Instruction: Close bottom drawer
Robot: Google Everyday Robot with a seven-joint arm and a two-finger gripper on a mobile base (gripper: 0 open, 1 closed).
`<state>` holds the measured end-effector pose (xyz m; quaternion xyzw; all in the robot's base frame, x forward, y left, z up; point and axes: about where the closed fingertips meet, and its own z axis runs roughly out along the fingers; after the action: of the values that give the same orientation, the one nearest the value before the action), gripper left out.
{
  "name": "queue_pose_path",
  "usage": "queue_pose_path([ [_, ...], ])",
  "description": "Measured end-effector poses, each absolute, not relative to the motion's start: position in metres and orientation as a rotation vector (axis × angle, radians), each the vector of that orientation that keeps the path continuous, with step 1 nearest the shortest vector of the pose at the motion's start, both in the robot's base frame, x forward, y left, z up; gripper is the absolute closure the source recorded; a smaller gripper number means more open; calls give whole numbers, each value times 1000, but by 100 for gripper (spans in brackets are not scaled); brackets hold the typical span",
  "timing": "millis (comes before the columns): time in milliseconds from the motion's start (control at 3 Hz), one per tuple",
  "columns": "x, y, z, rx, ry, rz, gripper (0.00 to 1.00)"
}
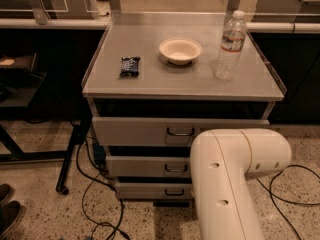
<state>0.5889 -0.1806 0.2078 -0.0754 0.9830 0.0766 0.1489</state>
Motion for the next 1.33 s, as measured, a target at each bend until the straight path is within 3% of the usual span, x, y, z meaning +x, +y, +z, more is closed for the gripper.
queue_pose_path([
  [667, 616, -181, 223, -165, 2750, 202, 100],
  [1333, 553, -204, 210, -214, 2948, 228, 100],
])
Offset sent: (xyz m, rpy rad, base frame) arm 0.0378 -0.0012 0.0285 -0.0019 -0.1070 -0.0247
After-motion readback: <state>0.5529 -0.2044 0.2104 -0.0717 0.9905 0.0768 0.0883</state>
